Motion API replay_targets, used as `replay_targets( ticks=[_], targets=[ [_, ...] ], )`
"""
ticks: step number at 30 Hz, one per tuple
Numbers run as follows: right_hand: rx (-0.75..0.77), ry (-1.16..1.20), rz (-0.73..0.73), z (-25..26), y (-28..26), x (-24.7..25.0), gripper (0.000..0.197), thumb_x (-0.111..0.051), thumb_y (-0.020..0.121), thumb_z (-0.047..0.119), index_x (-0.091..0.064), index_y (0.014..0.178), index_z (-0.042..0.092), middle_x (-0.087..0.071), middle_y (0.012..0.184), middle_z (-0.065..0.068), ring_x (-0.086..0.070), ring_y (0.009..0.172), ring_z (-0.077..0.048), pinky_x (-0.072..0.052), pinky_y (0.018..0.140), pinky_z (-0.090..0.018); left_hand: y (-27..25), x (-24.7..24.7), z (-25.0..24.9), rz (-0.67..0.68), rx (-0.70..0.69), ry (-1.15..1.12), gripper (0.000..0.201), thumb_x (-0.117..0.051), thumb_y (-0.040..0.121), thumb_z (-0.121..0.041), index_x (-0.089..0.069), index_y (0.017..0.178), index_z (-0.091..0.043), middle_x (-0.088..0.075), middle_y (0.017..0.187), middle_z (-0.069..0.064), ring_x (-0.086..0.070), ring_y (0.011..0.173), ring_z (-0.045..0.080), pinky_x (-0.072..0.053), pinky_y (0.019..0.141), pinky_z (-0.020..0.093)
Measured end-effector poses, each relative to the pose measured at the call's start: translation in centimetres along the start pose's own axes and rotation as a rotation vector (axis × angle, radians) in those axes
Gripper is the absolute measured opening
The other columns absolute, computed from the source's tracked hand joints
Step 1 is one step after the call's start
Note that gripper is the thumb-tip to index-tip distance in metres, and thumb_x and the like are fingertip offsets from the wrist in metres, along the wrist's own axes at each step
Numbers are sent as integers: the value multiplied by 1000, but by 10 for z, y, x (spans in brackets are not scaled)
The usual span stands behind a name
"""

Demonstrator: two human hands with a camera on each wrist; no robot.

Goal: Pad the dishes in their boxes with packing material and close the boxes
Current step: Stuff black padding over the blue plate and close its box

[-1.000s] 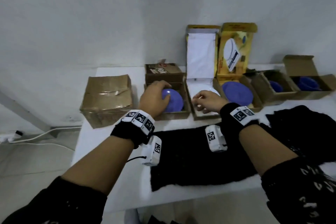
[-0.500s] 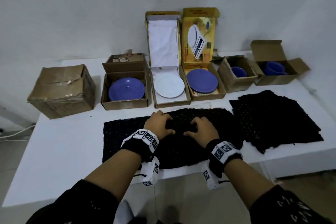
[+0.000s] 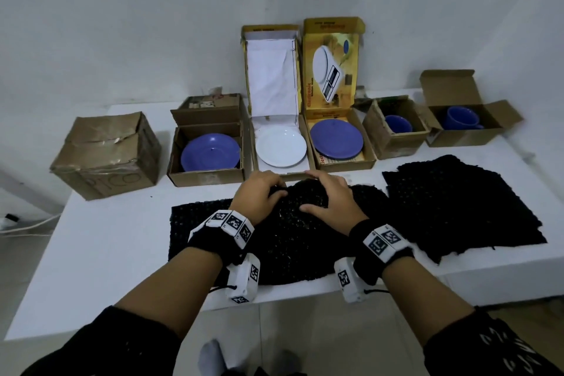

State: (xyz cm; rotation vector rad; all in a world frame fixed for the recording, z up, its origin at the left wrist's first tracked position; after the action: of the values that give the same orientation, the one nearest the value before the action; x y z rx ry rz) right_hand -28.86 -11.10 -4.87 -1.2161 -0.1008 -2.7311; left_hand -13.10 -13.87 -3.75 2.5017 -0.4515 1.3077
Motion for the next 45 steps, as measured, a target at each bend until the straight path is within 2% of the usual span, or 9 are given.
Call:
replay_targets(
  ticks=[6,12,18,22,26,31,36,42,45],
  targets=[
    [58,125,42,24,25,10,14,-66,86,17,-61,98,12,-63,96,-2,-58,97,-22,-46,86,-34,5,40,0,-47,-9,-49,10,-57,91,-16,-62,90,-7,-63,87,8,-57,86,26,-37,70,29],
    [84,248,22,52,43,15,9,-64,87,13,-58,92,9,-60,89,1,-56,90,-14,-41,76,-20,-3,67,21,-88,84,-198,31,-71,82,-26,-62,111,-18,-66,106,-3,-59,98,9,-45,83,21],
    [-2,71,-264,75,66,16,28,-70,82,28,-59,104,14,-55,103,0,-47,101,-16,-38,83,-26,-5,86,51,-202,265,-221,12,-68,84,-20,-64,93,-13,-63,80,-2,-58,75,11,-39,57,7],
    [138,-269,-404,116,69,11,37,-69,81,35,-59,114,22,-45,111,-6,-39,107,-26,-39,90,-38,0,95,74,-199,303,-397,9,-67,85,-18,-64,92,-13,-65,85,3,-62,82,18,-48,71,24],
    [120,-107,-464,129,82,1,46,-74,78,21,-52,117,11,-39,113,-10,-44,103,-23,-41,92,-32,5,100,90,-137,310,-679,17,-62,89,-14,-64,104,-6,-67,99,11,-64,96,26,-50,89,36],
    [61,-6,-257,138,121,-38,23,-52,94,34,-64,100,16,-61,103,-4,-51,104,-25,-39,88,-37,10,109,111,-123,353,-940,16,-52,95,-8,-57,109,-2,-64,91,8,-61,85,19,-51,80,31],
    [-78,528,-97,144,137,-68,20,-64,88,14,-61,106,7,-62,96,-3,-57,88,-8,-44,72,-5,20,115,136,-81,327,-957,13,-47,96,-6,-59,97,-12,-62,90,6,-58,88,19,-46,83,29],
    [-102,621,2,155,158,-84,15,-58,90,2,-62,103,8,-65,98,-12,-61,94,-19,-48,89,-30,25,126,165,-146,355,-924,25,-59,91,-11,-53,114,-12,-59,104,1,-57,98,14,-50,85,26],
    [-126,627,-114,152,167,-76,24,-60,88,0,-56,110,9,-63,95,-5,-60,91,-16,-48,84,-21,30,123,178,-111,380,-904,19,-62,88,-11,-58,107,-13,-63,108,14,-60,102,26,-49,93,42]
  ],
)
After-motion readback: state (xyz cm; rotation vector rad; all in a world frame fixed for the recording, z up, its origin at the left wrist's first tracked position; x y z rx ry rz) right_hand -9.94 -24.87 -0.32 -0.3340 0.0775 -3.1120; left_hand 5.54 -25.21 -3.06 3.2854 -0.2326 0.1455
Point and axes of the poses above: each hand's wrist, its own y-axis towards the middle knuckle, its own x-axis out of the back of the hand, z = x × y, the point moved 8 cm from there along y, towards the middle knuckle
